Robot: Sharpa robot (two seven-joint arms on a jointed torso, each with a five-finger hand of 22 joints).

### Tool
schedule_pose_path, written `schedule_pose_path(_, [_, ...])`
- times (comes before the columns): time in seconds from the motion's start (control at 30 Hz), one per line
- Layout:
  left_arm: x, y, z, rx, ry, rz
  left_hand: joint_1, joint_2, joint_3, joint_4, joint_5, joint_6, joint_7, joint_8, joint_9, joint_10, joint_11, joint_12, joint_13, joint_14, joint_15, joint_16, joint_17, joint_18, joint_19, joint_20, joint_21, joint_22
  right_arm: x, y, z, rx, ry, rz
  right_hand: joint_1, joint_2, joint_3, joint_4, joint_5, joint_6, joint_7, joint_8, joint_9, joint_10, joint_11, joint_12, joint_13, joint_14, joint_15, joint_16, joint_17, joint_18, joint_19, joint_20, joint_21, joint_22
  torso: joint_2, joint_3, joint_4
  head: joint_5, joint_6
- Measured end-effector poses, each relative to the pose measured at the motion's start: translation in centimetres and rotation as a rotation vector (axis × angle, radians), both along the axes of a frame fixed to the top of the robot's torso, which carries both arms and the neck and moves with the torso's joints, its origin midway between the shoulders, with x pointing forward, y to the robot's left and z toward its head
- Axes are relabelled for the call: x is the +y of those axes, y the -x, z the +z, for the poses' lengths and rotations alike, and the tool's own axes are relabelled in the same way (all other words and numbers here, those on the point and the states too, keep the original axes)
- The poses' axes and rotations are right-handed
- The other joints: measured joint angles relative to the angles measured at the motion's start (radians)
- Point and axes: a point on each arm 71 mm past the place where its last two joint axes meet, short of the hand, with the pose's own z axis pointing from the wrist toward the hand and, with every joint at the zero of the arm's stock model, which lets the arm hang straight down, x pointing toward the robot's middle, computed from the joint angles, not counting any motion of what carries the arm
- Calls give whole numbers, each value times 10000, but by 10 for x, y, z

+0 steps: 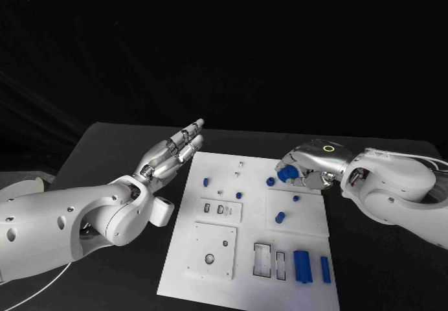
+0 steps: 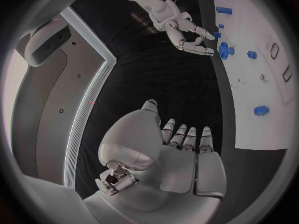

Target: Assemble the parts on the task board

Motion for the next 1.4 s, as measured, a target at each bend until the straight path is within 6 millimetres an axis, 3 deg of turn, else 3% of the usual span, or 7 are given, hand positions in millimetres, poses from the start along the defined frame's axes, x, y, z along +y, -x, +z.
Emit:
schedule_pose_path(0.37, [2,-1,-3,-71,-192,-7,39,-39,0,0,0,-39,38,0,0,-11,-12,0,-1,0,0,0,1,1,0,0,0,0,-1,-1,-3,-255,374,-244,-223,-223,379,14,-164,53,53,-174,160,500,54,40,1,-4,4,695,322,-1,-181,0,793,789,-29,-13,18,-91,-157])
schedule_pose_path(0.6, [1,-1,-4,-55,-194,-57,109,30,0,0,50,50,126,38,3,28,31,73,13,0,0,0,1,0,-16,56,0,-3,-1,-5,-8,-360,535,-367,-560,-320,430,216,-893,380,12,-174,310,882,25,154,31,-3,4,982,462,0,-377,-13,1159,1236,-62,-35,9,-125,-179])
schedule_pose_path(0.8, [0,-1,-4,-33,-188,-84,186,27,0,0,99,119,195,38,12,11,81,134,23,0,0,0,1,-1,-1,71,0,-7,0,-9,-10,-471,598,-405,-601,-360,494,280,-905,279,38,-290,309,1141,44,245,48,-3,3,1081,498,0,-461,38,1310,1439,-64,-50,5,-161,-184])
schedule_pose_path(1.03, [-1,-3,-5,-10,-192,-111,185,27,0,0,134,159,234,38,23,8,151,185,22,0,-1,0,2,0,-1,71,0,-8,2,-14,-17,-481,654,-461,-600,-360,551,336,-905,281,40,-289,329,1322,73,311,67,-2,4,1128,511,-1,-554,17,1391,1591,-56,-83,61,-193,-241])
schedule_pose_path(1.4, [-1,-4,-6,71,-179,-158,265,27,29,29,173,285,359,75,34,8,151,230,32,0,0,0,3,0,-22,163,0,-6,10,-17,-22,-467,612,-336,-678,-360,607,392,-905,287,212,-289,343,1411,90,311,65,35,41,1236,553,-1,-553,17,1507,1736,-76,-106,91,-173,-332])
